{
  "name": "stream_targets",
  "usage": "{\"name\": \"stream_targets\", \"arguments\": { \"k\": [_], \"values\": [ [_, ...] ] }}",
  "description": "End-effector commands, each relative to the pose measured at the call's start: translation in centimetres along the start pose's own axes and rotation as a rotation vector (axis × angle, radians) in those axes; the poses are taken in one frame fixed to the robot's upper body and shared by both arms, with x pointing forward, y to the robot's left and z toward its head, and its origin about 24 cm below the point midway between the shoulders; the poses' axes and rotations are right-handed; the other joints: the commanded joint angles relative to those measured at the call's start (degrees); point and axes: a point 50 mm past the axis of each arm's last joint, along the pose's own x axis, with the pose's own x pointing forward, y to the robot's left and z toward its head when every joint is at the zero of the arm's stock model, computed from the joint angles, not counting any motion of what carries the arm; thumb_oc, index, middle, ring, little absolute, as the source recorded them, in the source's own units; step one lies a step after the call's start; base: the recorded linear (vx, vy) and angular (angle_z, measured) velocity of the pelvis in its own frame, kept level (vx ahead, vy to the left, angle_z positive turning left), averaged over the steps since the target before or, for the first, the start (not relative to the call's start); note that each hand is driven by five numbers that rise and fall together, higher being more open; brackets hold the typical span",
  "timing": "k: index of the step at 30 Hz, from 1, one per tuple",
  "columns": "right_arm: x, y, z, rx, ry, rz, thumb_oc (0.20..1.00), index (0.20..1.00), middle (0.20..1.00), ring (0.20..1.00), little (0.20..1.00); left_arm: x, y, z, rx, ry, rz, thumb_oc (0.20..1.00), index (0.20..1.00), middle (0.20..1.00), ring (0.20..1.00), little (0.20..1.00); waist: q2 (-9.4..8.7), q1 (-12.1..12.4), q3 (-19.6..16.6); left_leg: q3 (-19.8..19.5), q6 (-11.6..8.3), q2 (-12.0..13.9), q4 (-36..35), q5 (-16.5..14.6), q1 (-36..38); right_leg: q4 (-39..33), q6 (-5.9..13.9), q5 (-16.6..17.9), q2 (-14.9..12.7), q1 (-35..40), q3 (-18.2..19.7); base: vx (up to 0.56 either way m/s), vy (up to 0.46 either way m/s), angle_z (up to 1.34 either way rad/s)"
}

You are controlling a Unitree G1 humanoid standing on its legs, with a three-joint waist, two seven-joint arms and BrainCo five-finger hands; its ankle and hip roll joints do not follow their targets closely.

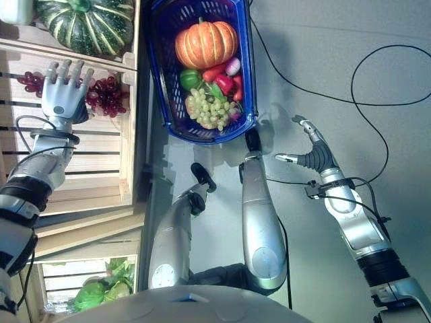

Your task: Pick up fruits and vegetables into the basket

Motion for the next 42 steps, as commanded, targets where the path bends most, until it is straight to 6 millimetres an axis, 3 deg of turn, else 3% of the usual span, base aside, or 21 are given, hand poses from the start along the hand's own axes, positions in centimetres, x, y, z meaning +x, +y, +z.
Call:
{"name": "stream_targets", "arguments": {
  "k": [1,11,28,42],
  "values": [
    [-0.3,0.4,1.1,0.055,-0.058,-0.005,1.000,1.000,1.000,1.000,1.000,-1.4,-1.8,-2.9,0.022,0.147,-0.098,1.000,1.000,1.000,1.000,1.000,0.85,-2.48,-2.74,-0.66,2.37,-1.18,7.93,-5.04,-7.97,-1.00,5.08,-3.47,0.25,-1.03,-0.24,0.03,0.036,-0.07],
    [-0.1,0.7,0.9,0.111,-0.050,-0.028,1.000,1.000,1.000,1.000,1.000,-1.3,-2.5,-4.1,0.024,0.254,-0.189,1.000,1.000,1.000,1.000,1.000,-0.19,-2.77,-2.74,-0.37,3.03,-0.55,10.47,-6.72,-11.58,-0.97,5.39,-2.64,0.24,-4.32,0.44,0.01,0.017,-0.02],
    [0.2,0.9,1.0,0.135,-0.062,-0.078,1.000,1.000,1.000,1.000,1.000,0.2,-0.1,-5.1,0.224,0.290,-0.026,1.000,1.000,1.000,1.000,1.000,-1.56,-1.98,-2.74,-0.55,4.06,0.30,13.56,-8.74,-16.03,-0.21,5.63,-1.65,-0.35,-8.33,-0.39,0.00,0.007,0.02],
    [0.4,0.8,0.3,0.186,-0.040,-0.081,1.000,1.000,1.000,1.000,1.000,1.2,0.0,-5.3,0.200,0.312,-0.128,1.000,1.000,1.000,1.000,1.000,-1.36,-2.89,-2.74,-0.01,3.87,0.85,14.64,-9.05,-18.35,-0.08,5.59,-0.95,-0.40,-11.15,0.38,0.00,0.008,-0.01]
  ]
}}
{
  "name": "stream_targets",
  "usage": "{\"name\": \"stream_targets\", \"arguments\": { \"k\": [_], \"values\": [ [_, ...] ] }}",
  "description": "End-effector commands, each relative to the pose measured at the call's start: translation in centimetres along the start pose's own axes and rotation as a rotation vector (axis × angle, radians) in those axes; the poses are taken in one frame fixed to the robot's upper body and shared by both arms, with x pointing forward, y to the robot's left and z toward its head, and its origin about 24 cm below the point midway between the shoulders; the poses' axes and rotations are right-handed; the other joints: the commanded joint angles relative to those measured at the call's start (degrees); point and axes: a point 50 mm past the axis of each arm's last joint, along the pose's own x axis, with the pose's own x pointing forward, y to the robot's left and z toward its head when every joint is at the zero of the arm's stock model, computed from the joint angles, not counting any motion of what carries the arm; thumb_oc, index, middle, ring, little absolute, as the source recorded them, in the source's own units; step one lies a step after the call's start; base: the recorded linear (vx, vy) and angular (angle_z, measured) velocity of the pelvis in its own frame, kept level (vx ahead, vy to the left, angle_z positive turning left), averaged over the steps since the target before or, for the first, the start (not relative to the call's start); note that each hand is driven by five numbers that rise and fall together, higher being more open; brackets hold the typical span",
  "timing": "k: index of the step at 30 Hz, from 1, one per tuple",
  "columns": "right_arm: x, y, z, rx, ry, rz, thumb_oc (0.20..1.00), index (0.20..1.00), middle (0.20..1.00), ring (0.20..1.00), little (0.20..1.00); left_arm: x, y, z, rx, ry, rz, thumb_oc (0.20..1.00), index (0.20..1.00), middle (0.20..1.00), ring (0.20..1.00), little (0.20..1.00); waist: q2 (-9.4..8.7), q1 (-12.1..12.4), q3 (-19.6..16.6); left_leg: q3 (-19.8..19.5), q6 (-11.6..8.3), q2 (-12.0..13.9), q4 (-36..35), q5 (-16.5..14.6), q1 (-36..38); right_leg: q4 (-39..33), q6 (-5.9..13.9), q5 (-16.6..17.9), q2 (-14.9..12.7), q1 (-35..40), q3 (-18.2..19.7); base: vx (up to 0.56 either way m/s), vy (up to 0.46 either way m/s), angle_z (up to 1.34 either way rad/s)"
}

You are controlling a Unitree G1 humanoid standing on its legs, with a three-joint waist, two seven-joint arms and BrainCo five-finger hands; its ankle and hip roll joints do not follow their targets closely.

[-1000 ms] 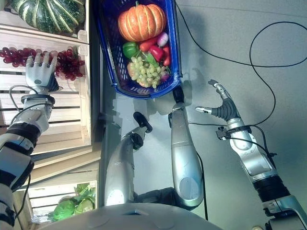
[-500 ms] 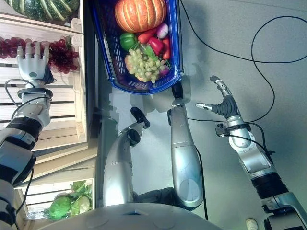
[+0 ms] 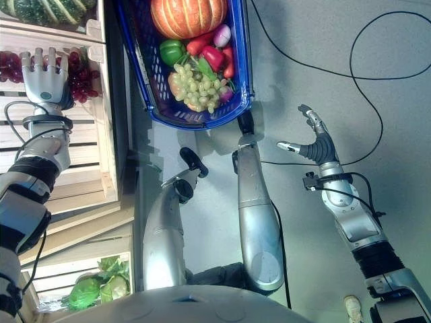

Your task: Pick up fruits and vegetables into the basket

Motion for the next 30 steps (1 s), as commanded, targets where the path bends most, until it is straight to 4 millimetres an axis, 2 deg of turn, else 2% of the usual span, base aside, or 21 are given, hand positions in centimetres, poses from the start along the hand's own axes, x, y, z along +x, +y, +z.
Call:
{"name": "stream_targets", "arguments": {
  "k": [1,10,15,24,30],
  "values": [
    [-0.5,0.7,0.4,0.067,-0.044,0.006,1.000,1.000,1.000,1.000,1.000,-0.8,-1.7,-3.9,0.101,0.114,-0.091,1.000,1.000,1.000,1.000,1.000,-1.09,-0.97,-2.82,0.82,2.11,-0.84,4.66,-5.07,-4.87,-2.36,4.37,-2.10,-0.20,-1.31,-0.10,0.00,0.000,0.00],
    [-0.5,0.7,-0.1,0.102,-0.028,0.008,1.000,1.000,1.000,1.000,1.000,-1.8,-3.5,-4.4,0.020,0.188,-0.243,1.000,1.000,1.000,1.000,1.000,-0.93,-1.11,-2.82,1.01,2.04,-0.65,5.13,-5.01,-6.39,-2.44,4.28,-1.74,-0.25,-2.87,0.24,0.00,0.005,-0.01],
    [-0.5,0.4,-0.4,0.123,-0.021,-0.004,1.000,1.000,1.000,1.000,1.000,-2.1,-3.9,-5.2,0.027,0.240,-0.264,1.000,1.000,1.000,1.000,1.000,-1.07,-1.05,-2.82,0.88,2.05,-0.63,5.25,-4.86,-7.26,-2.36,4.16,-1.59,-0.13,-3.66,0.31,0.00,0.000,0.00],
    [-0.4,0.1,-0.6,0.141,-0.026,-0.029,1.000,1.000,1.000,1.000,1.000,-2.1,-3.6,-6.3,0.063,0.303,-0.219,1.000,1.000,1.000,1.000,1.000,-1.17,-0.99,-2.82,0.54,2.22,-0.58,6.20,-4.94,-9.64,-1.54,3.90,-1.45,0.20,-5.94,0.47,0.00,0.012,0.00],
    [-0.5,0.2,-0.6,0.147,-0.042,-0.024,1.000,1.000,1.000,1.000,1.000,-1.2,-2.2,-7.0,0.059,0.368,-0.125,1.000,1.000,1.000,1.000,1.000,-1.67,-0.79,-2.82,0.13,2.51,-0.49,7.04,-5.24,-11.27,-0.97,3.71,-1.42,0.45,-7.13,0.29,0.00,-0.004,0.01]
  ]
}}
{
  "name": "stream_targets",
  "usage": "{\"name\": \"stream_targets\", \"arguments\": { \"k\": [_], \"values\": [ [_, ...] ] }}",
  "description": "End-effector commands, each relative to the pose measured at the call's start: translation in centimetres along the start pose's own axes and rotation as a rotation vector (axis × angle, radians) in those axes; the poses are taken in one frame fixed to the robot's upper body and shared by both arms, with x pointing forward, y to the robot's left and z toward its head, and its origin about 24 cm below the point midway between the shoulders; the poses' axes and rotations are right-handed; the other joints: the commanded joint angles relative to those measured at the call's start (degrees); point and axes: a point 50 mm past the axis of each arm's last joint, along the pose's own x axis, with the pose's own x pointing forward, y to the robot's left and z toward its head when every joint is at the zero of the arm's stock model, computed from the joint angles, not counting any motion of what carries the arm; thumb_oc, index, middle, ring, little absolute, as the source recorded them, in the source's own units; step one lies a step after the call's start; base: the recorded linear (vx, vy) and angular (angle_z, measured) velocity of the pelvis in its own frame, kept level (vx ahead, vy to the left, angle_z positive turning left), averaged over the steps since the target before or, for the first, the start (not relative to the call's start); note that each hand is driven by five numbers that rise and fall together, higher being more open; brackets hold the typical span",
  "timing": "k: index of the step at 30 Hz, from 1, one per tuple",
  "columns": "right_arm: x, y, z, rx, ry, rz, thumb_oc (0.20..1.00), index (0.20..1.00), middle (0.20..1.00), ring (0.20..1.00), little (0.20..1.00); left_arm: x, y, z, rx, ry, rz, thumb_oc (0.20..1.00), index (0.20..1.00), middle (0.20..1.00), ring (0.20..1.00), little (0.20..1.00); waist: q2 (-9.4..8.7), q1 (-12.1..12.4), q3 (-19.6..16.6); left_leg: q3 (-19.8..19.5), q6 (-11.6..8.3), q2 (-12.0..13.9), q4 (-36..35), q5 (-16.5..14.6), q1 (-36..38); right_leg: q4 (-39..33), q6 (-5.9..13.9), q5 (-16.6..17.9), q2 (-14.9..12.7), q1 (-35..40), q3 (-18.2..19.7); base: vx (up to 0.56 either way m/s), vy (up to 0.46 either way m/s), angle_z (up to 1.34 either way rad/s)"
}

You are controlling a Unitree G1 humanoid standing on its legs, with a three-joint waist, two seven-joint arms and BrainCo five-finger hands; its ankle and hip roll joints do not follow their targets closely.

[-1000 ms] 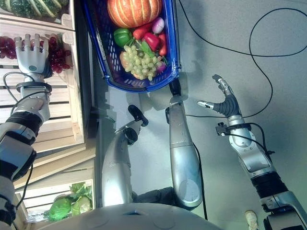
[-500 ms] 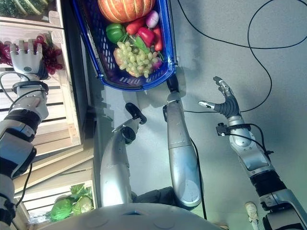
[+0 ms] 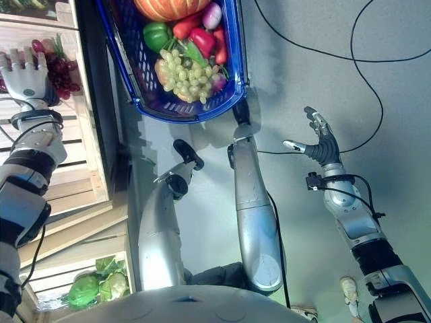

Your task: Pick up fruits and vegetables into the basket

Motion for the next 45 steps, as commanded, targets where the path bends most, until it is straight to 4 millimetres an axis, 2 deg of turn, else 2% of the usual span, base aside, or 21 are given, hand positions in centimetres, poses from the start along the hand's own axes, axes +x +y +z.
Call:
{"name": "stream_targets", "arguments": {
  "k": [1,8,14,20,26,27,32,39,43,45],
  "values": [
    [-0.6,1.0,0.4,0.056,-0.049,0.020,1.000,1.000,1.000,1.000,1.000,-0.7,-1.8,-5.2,0.131,0.175,-0.034,1.000,1.000,1.000,1.000,1.000,-1.69,-0.28,-2.79,0.24,2.19,-0.77,4.13,-4.89,-4.08,-2.67,3.67,-1.55,0.47,-0.29,-0.30,0.00,-0.002,0.03],
    [-0.3,1.0,0.4,0.067,-0.055,0.022,1.000,1.000,1.000,1.000,1.000,-0.2,-0.7,-5.8,0.182,0.231,0.023,1.000,1.000,1.000,1.000,1.000,-1.96,-0.19,-2.79,-0.44,2.48,-1.04,5.32,-5.33,-5.96,-2.09,3.52,-1.25,0.65,-1.94,-0.19,0.00,0.000,0.00],
    [-0.1,1.0,0.3,0.072,-0.050,0.031,1.000,1.000,1.000,1.000,1.000,0.0,-0.7,-5.7,0.201,0.245,-0.063,1.000,1.000,1.000,1.000,1.000,-2.13,-0.51,-2.79,-0.66,2.73,-1.01,6.58,-5.96,-7.18,-1.49,3.50,-0.97,0.82,-3.08,0.10,0.00,0.007,-0.03],
    [0.1,1.2,0.2,0.073,-0.050,0.041,1.000,1.000,1.000,1.000,1.000,-0.2,-1.5,-5.6,0.057,0.297,-0.158,1.000,1.000,1.000,1.000,1.000,-2.39,-0.82,-2.79,-0.61,2.71,-0.85,6.83,-6.01,-7.61,-1.61,3.54,-0.81,0.92,-3.37,0.35,0.00,0.000,0.00],
    [0.1,1.0,0.1,0.072,-0.050,0.041,1.000,1.000,1.000,1.000,1.000,0.1,-1.6,-5.4,-0.047,0.289,-0.166,1.000,1.000,1.000,1.000,1.000,-2.51,-0.89,-2.79,-0.67,2.56,-0.78,6.74,-5.78,-7.63,-1.74,3.59,-0.61,0.89,-3.34,0.40,0.00,0.000,0.00],
    [0.0,1.0,0.0,0.072,-0.052,0.042,1.000,1.000,1.000,1.000,1.000,0.2,-1.5,-5.2,-0.064,0.273,-0.164,0.200,0.200,0.200,0.200,0.200,-2.55,-0.91,-2.79,-0.71,2.55,-0.77,6.68,-5.75,-7.67,-1.76,3.58,-0.56,0.88,-3.43,0.44,0.00,0.000,0.00],
    [0.0,0.8,0.2,0.069,-0.058,0.041,1.000,1.000,1.000,1.000,1.000,0.1,-2.0,-4.8,-0.159,0.277,-0.247,0.200,0.200,0.200,0.200,0.200,-2.48,-0.91,-2.79,-0.75,2.50,-0.87,6.41,-5.63,-7.51,-1.77,3.66,-0.56,0.77,-3.39,0.48,0.00,0.000,0.00],
    [-0.1,0.6,0.3,0.064,-0.068,0.034,1.000,1.000,1.000,1.000,1.000,-0.1,-2.2,-4.8,-0.193,0.252,-0.224,0.200,0.200,0.200,0.200,0.200,-2.57,-0.63,-2.79,-0.75,2.35,-0.85,5.43,-5.23,-6.21,-2.30,3.74,-0.67,0.47,-2.12,0.12,0.00,0.000,0.00],
    [-0.3,0.6,0.3,0.058,-0.073,0.030,1.000,1.000,1.000,1.000,1.000,-0.8,-3.3,-4.4,-0.274,0.257,-0.272,0.200,0.200,0.200,0.200,0.200,-2.56,-0.24,-2.79,-0.87,2.21,-0.97,4.73,-4.86,-5.39,-2.39,3.75,-0.84,0.28,-1.33,-0.28,0.00,0.000,0.00],
    [-0.4,0.7,0.3,0.054,-0.073,0.031,1.000,1.000,1.000,1.000,1.000,-1.4,-4.0,-3.9,-0.372,0.262,-0.327,0.200,0.200,0.200,0.200,0.200,-2.52,0.08,-2.79,-0.95,2.13,-1.04,4.35,-4.69,-4.86,-2.26,3.75,-1.06,0.19,-0.87,-0.53,0.00,0.000,0.00]
  ]
}}
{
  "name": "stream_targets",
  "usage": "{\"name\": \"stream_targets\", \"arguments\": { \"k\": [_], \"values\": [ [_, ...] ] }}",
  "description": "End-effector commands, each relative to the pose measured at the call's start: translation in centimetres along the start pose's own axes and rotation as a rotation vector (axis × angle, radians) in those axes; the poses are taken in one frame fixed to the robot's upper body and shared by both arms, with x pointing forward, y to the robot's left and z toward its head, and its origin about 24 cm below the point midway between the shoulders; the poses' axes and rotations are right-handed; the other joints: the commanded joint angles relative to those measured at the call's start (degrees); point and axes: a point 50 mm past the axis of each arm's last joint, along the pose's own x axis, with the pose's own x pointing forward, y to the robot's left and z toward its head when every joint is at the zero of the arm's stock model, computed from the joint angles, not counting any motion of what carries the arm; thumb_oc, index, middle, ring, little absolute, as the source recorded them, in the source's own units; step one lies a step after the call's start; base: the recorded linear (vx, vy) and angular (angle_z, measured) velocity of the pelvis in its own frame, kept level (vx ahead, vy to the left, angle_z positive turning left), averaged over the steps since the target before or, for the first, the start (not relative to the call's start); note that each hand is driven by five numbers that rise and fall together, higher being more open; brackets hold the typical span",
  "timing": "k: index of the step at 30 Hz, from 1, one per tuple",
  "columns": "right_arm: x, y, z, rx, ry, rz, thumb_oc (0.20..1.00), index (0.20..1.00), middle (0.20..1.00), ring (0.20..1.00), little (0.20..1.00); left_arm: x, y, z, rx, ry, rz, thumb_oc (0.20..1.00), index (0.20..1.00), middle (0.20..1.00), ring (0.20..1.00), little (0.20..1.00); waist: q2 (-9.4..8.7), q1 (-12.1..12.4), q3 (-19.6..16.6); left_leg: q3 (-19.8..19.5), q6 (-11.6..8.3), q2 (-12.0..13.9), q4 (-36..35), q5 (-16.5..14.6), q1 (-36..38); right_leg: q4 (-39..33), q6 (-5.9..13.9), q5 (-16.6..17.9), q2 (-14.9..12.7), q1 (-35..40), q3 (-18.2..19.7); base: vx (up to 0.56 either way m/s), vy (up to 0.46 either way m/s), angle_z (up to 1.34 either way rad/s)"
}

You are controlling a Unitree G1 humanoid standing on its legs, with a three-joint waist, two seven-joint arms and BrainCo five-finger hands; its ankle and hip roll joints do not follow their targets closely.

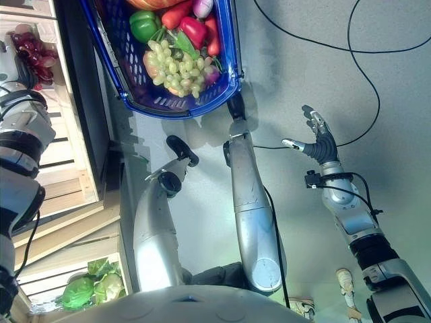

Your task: Pick up fruits and vegetables into the basket

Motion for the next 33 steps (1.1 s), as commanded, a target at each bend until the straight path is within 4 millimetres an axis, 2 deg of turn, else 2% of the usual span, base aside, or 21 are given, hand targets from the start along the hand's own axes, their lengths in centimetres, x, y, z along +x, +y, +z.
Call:
{"name": "stream_targets", "arguments": {
  "k": [1,3,4,13,16,22,30,33],
  "values": [
    [-0.9,0.5,0.3,0.019,-0.048,0.007,1.000,1.000,1.000,1.000,1.000,-2.7,-5.0,-4.7,-0.113,0.169,-0.261,0.200,0.200,0.200,0.200,0.200,-2.43,0.74,-2.75,-0.55,2.11,-2.69,1.04,-3.70,-0.78,-3.36,3.97,-1.85,-0.70,2.28,-0.42,0.00,0.000,0.00],
    [-1.0,0.7,0.3,0.016,-0.043,0.008,1.000,1.000,1.000,1.000,1.000,-3.5,-6.1,-4.6,-0.238,0.195,-0.313,0.200,0.200,0.200,0.200,0.200,-2.41,1.16,-2.75,-0.78,2.10,-2.86,0.71,-3.52,-0.12,-3.15,3.92,-2.25,-0.74,3.01,-0.68,0.00,0.000,0.00],
    [-1.1,0.7,0.2,0.011,-0.038,0.010,1.000,1.000,1.000,1.000,1.000,-4.0,-6.8,-4.4,-0.366,0.203,-0.355,0.200,0.200,0.200,0.200,0.200,-2.36,1.48,-2.75,-0.89,2.07,-2.94,0.41,-3.38,0.55,-2.97,3.87,-2.61,-0.86,3.70,-0.96,0.00,0.000,0.00],
    [-1.9,1.1,-0.8,-0.030,0.061,0.034,1.000,1.000,1.000,1.000,1.000,-6.4,-8.6,-2.0,-1.022,0.209,-0.488,0.200,0.200,0.200,0.200,0.200,-2.13,3.40,-2.75,-1.47,1.97,-3.58,-2.34,-2.28,6.53,-3.51,3.81,-3.97,-1.73,9.78,-2.85,-0.01,0.006,0.07],
    [-2.1,1.5,-0.9,-0.058,0.084,0.052,1.000,1.000,1.000,1.000,1.000,-8.1,-9.4,-1.2,-1.218,0.202,-0.552,0.200,0.200,0.200,0.200,0.200,-2.07,4.50,-2.75,-1.73,2.08,-4.23,-3.75,-1.70,10.18,-4.30,3.67,-4.38,-1.92,13.73,-3.99,-0.02,-0.008,0.17],
    [-2.3,2.1,-1.0,-0.096,0.111,0.089,1.000,1.000,1.000,1.000,1.000,-10.0,-9.8,-0.5,-1.401,0.148,-0.595,0.200,0.200,0.200,0.200,0.200,-2.22,5.67,-2.75,-2.13,2.31,-4.90,-5.05,-1.33,14.09,-5.07,3.31,-4.88,-2.03,18.31,-5.13,-0.02,-0.014,0.08],
    [-2.7,2.6,-1.3,-0.132,0.155,0.159,1.000,1.000,1.000,1.000,1.000,-11.5,-9.3,-0.2,-1.492,0.074,-0.594,0.200,0.200,0.200,0.200,0.200,-2.27,6.90,-2.75,-2.35,2.50,-5.70,-6.95,-0.80,18.63,-6.12,3.01,-5.36,-2.18,23.67,-5.92,-0.01,0.003,0.03],
    [-2.8,2.8,-1.2,-0.143,0.157,0.174,1.000,1.000,1.000,1.000,1.000,-12.0,-9.4,-0.3,-1.473,0.066,-0.592,0.200,0.200,0.200,0.200,0.200,-2.15,7.34,-2.75,-2.40,2.61,-5.80,-7.39,-0.69,19.98,-6.31,2.91,-5.62,-2.29,25.16,-5.99,0.00,0.003,0.01]
  ]
}}
